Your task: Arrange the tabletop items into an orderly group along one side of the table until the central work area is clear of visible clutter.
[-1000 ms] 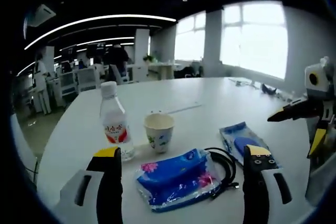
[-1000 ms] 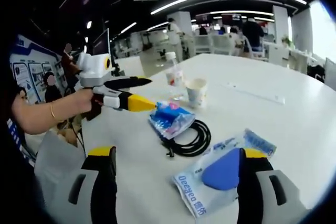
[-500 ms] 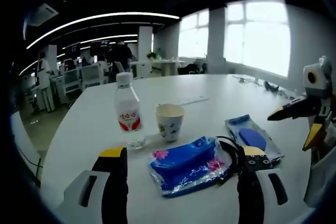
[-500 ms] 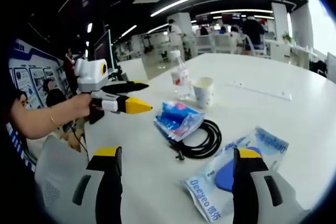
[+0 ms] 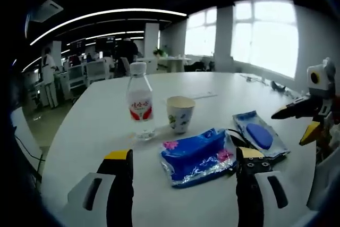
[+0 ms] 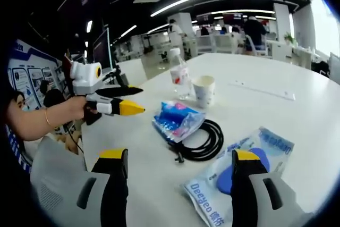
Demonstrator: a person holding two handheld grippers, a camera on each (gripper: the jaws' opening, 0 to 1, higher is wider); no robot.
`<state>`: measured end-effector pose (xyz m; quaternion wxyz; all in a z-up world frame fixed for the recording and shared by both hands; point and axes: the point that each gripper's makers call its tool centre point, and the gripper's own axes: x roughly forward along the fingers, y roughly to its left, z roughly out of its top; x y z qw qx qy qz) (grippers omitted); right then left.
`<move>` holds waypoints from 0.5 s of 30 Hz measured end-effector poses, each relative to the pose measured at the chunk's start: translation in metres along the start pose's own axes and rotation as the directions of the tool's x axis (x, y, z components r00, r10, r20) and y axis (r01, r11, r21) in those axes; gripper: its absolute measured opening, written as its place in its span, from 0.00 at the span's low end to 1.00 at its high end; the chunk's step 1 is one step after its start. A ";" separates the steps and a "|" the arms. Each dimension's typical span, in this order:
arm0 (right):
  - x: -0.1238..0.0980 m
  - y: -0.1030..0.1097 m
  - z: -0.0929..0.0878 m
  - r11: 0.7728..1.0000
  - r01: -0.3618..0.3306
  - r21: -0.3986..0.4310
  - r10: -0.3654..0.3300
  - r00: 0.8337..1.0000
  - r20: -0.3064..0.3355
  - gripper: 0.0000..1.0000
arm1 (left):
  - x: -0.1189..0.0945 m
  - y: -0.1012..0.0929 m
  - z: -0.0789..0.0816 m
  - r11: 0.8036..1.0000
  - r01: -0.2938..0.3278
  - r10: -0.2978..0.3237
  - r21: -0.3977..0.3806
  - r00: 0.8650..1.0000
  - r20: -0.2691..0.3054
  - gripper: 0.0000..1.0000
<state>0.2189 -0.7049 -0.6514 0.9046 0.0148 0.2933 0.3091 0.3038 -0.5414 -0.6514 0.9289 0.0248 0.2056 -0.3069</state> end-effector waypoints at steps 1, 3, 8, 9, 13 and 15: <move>0.000 -0.001 -0.001 1.000 0.004 -0.001 -0.004 1.000 -0.002 0.77 | 0.000 0.000 -0.001 1.000 0.000 0.000 0.000 1.000 -0.002 0.75; -0.001 -0.003 -0.003 1.000 0.006 -0.009 -0.006 1.000 -0.001 0.76 | -0.001 -0.002 -0.002 1.000 0.001 -0.001 -0.002 1.000 -0.002 0.75; -0.002 -0.009 -0.006 1.000 0.010 -0.023 -0.010 1.000 -0.007 0.76 | -0.003 -0.008 -0.004 1.000 0.006 -0.006 0.001 1.000 0.004 0.74; -0.003 -0.010 -0.007 1.000 0.012 -0.024 -0.012 1.000 -0.008 0.76 | -0.003 -0.009 -0.004 1.000 0.010 -0.010 0.004 1.000 0.004 0.74; -0.007 -0.016 -0.003 0.999 0.013 -0.030 -0.013 1.000 0.005 0.76 | -0.003 -0.013 -0.003 1.000 0.018 -0.018 0.016 1.000 -0.005 0.74; -0.009 -0.020 -0.001 1.000 0.015 -0.026 -0.014 1.000 0.012 0.76 | -0.005 -0.018 0.000 0.999 0.028 -0.028 0.017 1.000 0.007 0.74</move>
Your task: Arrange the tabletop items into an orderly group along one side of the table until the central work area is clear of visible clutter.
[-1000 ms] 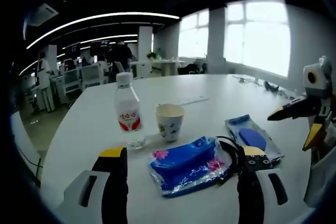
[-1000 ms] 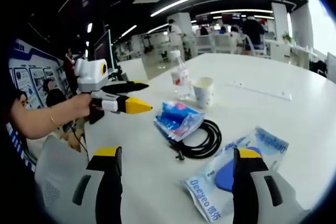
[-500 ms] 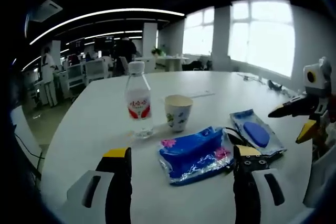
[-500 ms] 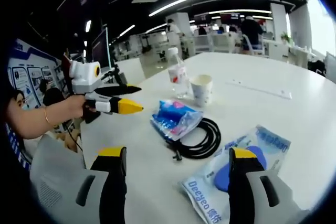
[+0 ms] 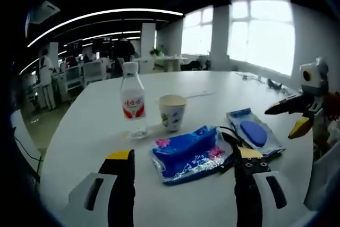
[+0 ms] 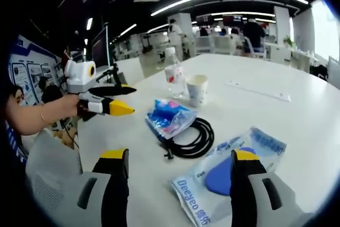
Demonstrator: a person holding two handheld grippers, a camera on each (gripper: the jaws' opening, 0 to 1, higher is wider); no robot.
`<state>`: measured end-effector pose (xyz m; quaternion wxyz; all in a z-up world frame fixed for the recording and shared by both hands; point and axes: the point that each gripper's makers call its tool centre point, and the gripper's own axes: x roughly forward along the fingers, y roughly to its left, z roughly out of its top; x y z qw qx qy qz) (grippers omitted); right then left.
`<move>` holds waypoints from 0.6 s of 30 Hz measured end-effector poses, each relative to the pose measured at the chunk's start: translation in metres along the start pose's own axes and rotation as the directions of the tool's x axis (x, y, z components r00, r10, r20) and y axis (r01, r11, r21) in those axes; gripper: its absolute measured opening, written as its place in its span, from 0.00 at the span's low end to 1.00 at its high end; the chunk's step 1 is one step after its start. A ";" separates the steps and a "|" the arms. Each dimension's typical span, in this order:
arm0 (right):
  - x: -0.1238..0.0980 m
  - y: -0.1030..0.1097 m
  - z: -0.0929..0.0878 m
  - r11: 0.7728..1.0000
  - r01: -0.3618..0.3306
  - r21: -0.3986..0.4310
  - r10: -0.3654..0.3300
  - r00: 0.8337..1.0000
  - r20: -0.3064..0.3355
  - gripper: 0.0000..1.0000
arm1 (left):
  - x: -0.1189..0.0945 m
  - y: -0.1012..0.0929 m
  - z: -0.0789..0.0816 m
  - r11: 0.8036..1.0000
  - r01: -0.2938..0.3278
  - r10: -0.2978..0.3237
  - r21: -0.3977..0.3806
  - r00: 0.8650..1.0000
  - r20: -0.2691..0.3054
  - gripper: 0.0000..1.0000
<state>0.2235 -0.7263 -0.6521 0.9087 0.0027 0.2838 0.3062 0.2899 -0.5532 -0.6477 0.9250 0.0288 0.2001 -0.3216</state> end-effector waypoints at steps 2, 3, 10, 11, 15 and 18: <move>-0.002 -0.004 0.001 1.000 0.003 0.001 -0.003 1.000 0.004 0.76 | -0.002 -0.005 0.003 1.000 0.001 -0.001 0.009 1.000 0.005 0.73; -0.003 -0.008 0.003 1.000 0.007 0.004 -0.007 1.000 0.008 0.77 | -0.003 -0.006 0.005 1.000 -0.004 0.004 0.018 1.000 0.009 0.73; -0.009 -0.025 0.006 1.000 0.018 -0.010 -0.018 1.000 0.010 0.76 | -0.007 -0.027 0.008 0.999 0.026 -0.027 0.031 0.999 0.019 0.72; -0.010 -0.029 0.006 1.000 0.023 -0.019 -0.023 1.000 0.004 0.76 | -0.007 -0.031 0.006 0.999 0.035 -0.035 0.036 0.999 0.013 0.71; -0.013 -0.040 0.007 0.998 0.029 -0.057 -0.029 1.000 -0.003 0.77 | -0.003 -0.048 -0.002 0.997 0.075 -0.075 0.027 0.997 -0.010 0.71; -0.014 -0.048 0.008 0.995 0.035 -0.092 -0.036 0.999 -0.006 0.76 | -0.001 -0.057 -0.004 0.996 0.091 -0.091 0.019 0.996 -0.021 0.70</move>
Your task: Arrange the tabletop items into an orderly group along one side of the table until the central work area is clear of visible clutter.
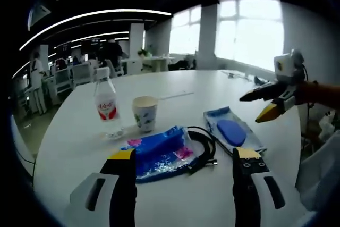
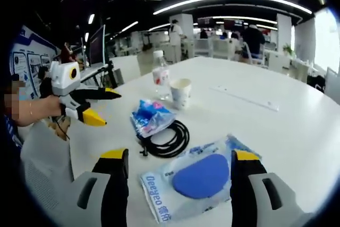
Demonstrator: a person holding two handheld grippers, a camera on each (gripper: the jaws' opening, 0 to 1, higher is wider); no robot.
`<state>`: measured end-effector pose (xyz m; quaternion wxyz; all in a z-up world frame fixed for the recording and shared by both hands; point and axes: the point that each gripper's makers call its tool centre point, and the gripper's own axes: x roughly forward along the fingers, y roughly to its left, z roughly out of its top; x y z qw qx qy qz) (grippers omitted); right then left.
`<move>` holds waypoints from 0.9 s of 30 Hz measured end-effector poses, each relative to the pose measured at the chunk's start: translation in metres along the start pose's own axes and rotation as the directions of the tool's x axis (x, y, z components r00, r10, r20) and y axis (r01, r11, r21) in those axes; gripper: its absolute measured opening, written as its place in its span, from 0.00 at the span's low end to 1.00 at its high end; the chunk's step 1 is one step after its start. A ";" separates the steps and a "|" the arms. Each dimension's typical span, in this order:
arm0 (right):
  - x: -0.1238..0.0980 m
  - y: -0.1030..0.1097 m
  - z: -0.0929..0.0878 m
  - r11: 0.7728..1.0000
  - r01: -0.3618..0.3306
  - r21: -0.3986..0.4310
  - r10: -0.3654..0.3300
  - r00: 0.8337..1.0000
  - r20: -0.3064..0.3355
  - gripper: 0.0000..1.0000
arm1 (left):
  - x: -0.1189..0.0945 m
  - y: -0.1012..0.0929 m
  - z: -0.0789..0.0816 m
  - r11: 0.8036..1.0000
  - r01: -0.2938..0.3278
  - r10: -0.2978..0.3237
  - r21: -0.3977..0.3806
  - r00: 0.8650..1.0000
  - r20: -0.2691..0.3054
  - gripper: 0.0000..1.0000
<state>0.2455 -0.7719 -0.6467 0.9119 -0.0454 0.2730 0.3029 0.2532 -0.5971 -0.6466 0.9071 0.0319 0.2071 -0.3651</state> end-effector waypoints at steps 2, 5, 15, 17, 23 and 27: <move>0.000 -0.006 -0.001 1.000 0.001 -0.018 -0.001 1.000 -0.004 0.76 | 0.003 -0.010 -0.001 1.000 0.026 -0.026 -0.005 1.000 0.001 0.70; 0.001 -0.014 -0.003 0.999 -0.001 -0.033 0.001 1.000 -0.012 0.76 | 0.007 -0.022 -0.004 0.999 0.046 -0.046 -0.001 0.999 -0.016 0.68; 0.003 -0.041 -0.009 0.996 -0.006 -0.091 0.003 0.999 -0.037 0.76 | 0.013 -0.040 -0.006 0.997 0.056 -0.057 -0.056 0.998 -0.026 0.66; 0.004 -0.047 -0.010 0.994 -0.001 -0.105 -0.003 0.999 -0.038 0.76 | 0.015 -0.043 -0.006 0.997 0.052 -0.054 -0.059 0.998 -0.031 0.65; 0.007 -0.063 -0.017 0.993 0.013 -0.120 -0.020 0.998 -0.059 0.76 | 0.018 -0.053 -0.008 0.996 0.053 -0.057 -0.074 0.997 -0.049 0.64; 0.008 -0.074 -0.018 0.994 0.023 -0.105 -0.029 0.998 -0.052 0.76 | 0.022 -0.065 -0.011 0.994 0.067 -0.073 -0.089 0.995 -0.063 0.63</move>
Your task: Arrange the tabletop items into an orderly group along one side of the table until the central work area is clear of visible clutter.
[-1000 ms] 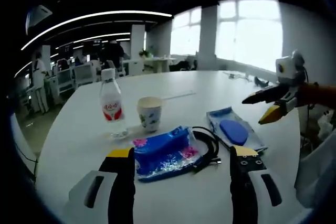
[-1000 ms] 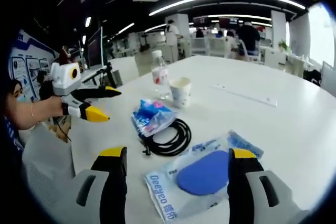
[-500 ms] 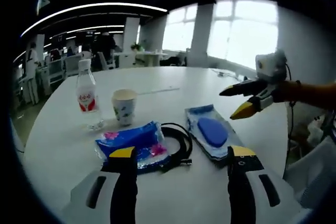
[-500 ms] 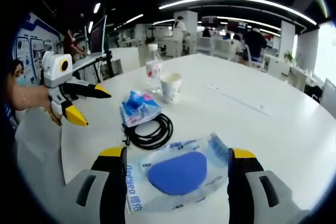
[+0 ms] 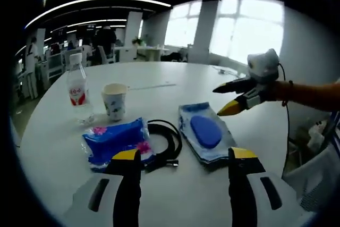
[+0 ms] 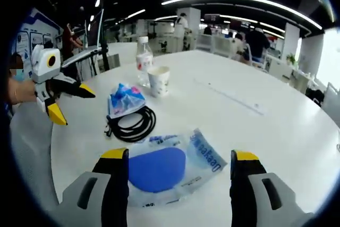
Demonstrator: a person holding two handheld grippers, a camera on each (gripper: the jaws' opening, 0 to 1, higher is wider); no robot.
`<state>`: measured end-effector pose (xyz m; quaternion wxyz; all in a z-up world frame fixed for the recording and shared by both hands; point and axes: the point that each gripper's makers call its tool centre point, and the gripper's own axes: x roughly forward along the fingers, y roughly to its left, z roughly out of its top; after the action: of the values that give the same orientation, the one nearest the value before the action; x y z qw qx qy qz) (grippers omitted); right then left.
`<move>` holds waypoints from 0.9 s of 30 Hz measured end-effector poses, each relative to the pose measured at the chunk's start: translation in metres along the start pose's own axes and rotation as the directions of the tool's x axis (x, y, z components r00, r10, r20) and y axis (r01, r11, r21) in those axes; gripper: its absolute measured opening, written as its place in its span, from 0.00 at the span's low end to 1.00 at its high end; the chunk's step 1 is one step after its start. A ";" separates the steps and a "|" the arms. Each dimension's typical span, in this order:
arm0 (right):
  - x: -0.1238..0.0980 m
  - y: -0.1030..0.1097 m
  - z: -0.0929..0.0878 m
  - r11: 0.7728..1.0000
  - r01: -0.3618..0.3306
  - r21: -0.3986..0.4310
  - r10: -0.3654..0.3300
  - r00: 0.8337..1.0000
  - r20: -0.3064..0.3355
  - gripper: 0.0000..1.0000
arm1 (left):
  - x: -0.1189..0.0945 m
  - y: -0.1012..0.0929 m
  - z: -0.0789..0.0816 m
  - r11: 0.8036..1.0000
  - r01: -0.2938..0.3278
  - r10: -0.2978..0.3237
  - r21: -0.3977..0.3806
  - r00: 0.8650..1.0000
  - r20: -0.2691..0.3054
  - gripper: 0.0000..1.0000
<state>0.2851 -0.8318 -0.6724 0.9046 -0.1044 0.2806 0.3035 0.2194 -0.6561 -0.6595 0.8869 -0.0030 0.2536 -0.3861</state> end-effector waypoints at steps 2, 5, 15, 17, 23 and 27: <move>0.002 -0.006 -0.001 1.000 0.001 0.015 -0.001 1.000 0.002 0.74 | 0.001 -0.005 -0.003 1.000 0.000 0.000 -0.002 1.000 -0.003 0.63; 0.004 -0.010 -0.002 1.000 -0.003 0.015 0.003 1.000 -0.001 0.74 | 0.004 -0.010 -0.005 1.000 0.003 -0.004 -0.030 1.000 -0.002 0.63; 0.016 -0.012 -0.017 0.998 -0.058 -0.007 0.058 0.996 -0.065 0.69 | 0.019 -0.034 -0.012 0.991 0.035 -0.039 -0.133 0.999 -0.025 0.61; 0.017 -0.013 -0.018 0.998 -0.060 -0.014 0.059 0.996 -0.069 0.68 | 0.022 -0.037 -0.016 0.990 0.029 -0.034 -0.135 0.999 -0.032 0.60; 0.020 -0.023 -0.019 0.998 -0.063 -0.009 0.062 0.995 -0.077 0.62 | 0.029 -0.041 -0.026 0.978 0.014 -0.026 -0.210 0.998 -0.056 0.58; 0.022 -0.034 -0.020 0.998 -0.056 0.003 0.056 0.996 -0.077 0.59 | 0.033 -0.045 -0.034 0.972 0.007 -0.028 -0.237 0.996 -0.083 0.57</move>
<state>0.3107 -0.8552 -0.7009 0.8843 -0.1079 0.3180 0.3244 0.1922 -0.7039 -0.6948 0.8651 -0.0939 0.3356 -0.3607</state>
